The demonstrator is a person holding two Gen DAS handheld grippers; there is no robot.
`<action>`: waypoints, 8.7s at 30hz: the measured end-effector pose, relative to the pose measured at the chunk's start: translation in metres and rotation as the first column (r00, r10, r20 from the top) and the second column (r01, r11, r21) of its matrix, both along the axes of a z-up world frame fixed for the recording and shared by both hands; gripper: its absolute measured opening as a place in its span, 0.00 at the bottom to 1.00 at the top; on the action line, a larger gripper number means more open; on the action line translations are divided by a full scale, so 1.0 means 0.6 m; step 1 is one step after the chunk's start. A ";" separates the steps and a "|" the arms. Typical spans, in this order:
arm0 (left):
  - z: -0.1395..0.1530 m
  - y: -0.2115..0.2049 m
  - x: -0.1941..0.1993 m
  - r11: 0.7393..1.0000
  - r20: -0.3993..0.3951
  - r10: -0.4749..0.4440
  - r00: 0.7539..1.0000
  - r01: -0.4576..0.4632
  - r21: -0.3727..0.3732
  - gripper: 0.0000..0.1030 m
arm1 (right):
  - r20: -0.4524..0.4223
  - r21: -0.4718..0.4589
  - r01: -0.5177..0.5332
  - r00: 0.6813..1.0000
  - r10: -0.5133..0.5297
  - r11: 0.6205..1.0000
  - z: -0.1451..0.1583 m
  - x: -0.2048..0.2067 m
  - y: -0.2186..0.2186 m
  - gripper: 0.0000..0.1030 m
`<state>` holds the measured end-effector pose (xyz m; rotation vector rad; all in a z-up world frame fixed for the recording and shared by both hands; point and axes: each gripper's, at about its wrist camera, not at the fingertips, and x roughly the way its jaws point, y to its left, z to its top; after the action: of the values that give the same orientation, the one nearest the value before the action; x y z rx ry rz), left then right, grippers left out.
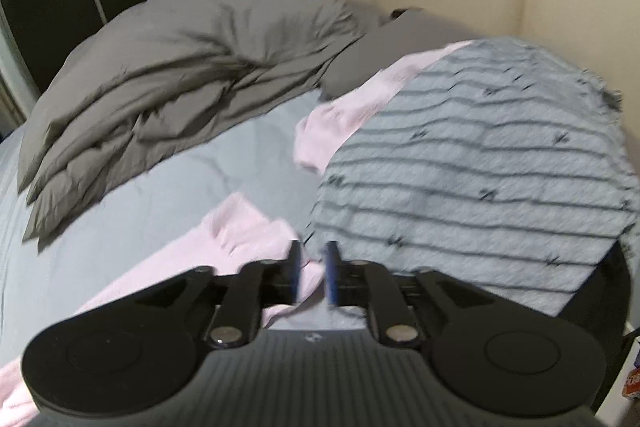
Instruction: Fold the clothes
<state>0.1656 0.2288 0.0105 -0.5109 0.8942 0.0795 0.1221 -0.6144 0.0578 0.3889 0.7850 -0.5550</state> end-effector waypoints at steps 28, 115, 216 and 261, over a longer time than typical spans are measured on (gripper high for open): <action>-0.028 -0.004 0.060 0.999 -0.025 0.012 1.000 -0.010 0.054 0.17 | -0.111 0.065 -0.061 0.992 0.067 0.996 -0.225 0.356 0.050 0.08; -0.019 -0.060 -0.253 0.892 -0.107 -0.444 0.889 0.450 0.040 0.18 | 0.041 0.128 0.456 0.885 -0.464 0.881 -0.084 -0.381 -0.121 0.01; -0.172 0.014 -0.039 0.919 -0.105 -0.078 0.991 0.031 -0.392 0.07 | -0.080 0.316 -0.722 0.626 0.776 0.615 -0.178 0.062 0.641 0.01; 0.023 -0.278 -0.070 0.938 0.025 -0.341 0.940 0.342 -0.054 0.50 | 0.043 0.085 0.072 0.996 -0.076 0.994 -0.110 -0.260 0.015 0.73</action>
<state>0.1234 0.0619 0.0245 -0.4029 0.9607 -0.2679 -0.0341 -0.6051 -0.0082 0.5076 0.7533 -0.5816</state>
